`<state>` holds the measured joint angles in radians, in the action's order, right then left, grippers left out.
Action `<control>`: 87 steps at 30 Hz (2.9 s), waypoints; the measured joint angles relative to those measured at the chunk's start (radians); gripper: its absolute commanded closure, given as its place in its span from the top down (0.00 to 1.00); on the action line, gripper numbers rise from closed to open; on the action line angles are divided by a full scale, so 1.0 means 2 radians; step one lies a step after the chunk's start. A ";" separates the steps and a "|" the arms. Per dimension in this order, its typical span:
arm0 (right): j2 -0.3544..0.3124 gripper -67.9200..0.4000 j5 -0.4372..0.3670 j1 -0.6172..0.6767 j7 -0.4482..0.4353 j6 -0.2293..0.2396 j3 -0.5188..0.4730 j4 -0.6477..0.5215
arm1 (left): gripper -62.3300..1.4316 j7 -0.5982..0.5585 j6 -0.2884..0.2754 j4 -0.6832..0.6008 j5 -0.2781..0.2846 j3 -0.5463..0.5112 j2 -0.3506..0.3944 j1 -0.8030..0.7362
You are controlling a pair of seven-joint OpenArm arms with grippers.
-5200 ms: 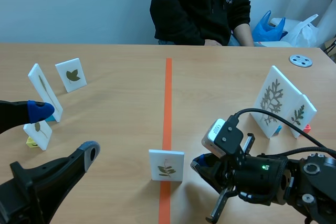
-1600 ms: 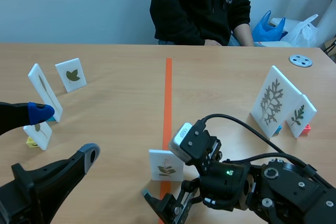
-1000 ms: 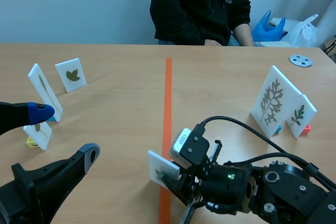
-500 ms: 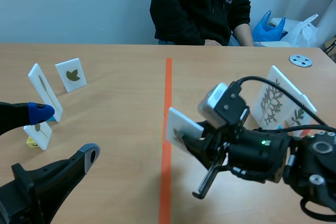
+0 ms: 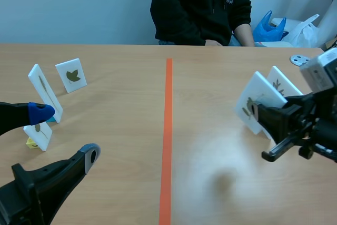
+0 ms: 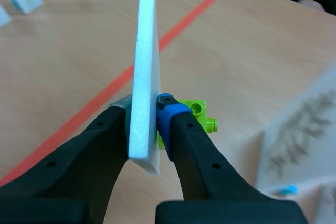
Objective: Sort the leaf by its shape. The table is split by an orange tape line. A compound leaf with several leaflets goes to the left side, a simple leaf with one blade goes to the right side. Return to the home posture when a red brick is placed on the table.
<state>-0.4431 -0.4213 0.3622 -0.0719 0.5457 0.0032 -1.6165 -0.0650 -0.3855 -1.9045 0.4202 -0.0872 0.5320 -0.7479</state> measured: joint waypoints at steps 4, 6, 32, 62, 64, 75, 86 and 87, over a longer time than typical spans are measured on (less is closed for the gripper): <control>0.013 0.02 -0.011 -0.001 0.015 -0.007 -0.027 0.020 | 1.00 0.000 0.000 0.000 0.000 0.000 0.000 0.000; 0.020 0.02 -0.012 -0.002 0.015 -0.015 -0.027 0.040 | 1.00 0.000 0.000 0.000 0.000 0.000 0.000 0.000; 0.061 0.32 0.033 -0.071 -0.004 -0.071 -0.018 0.213 | 1.00 0.000 0.000 0.000 0.000 0.000 0.000 0.000; 0.060 1.00 -0.004 0.098 0.059 0.004 -0.142 -0.034 | 1.00 0.000 0.000 0.000 0.000 0.000 0.000 0.000; 0.059 1.00 -0.010 0.121 0.072 0.019 -0.150 -0.056 | 1.00 0.000 0.000 0.000 0.000 0.000 0.000 0.000; 0.068 1.00 -0.011 0.176 0.112 0.027 -0.145 -0.167 | 1.00 0.001 0.000 0.000 0.000 0.000 0.000 0.000; 0.078 1.00 -0.026 0.174 0.116 0.023 -0.145 -0.194 | 1.00 0.001 0.000 0.000 0.000 0.000 0.000 0.000; 0.078 1.00 -0.026 0.174 0.115 0.023 -0.145 -0.193 | 1.00 0.001 0.000 0.000 0.000 0.000 0.000 0.000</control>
<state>-0.2878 -0.4725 0.7097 0.1589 0.5915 -0.2859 -2.0033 -0.0639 -0.3855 -1.9045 0.4202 -0.0872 0.5320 -0.7479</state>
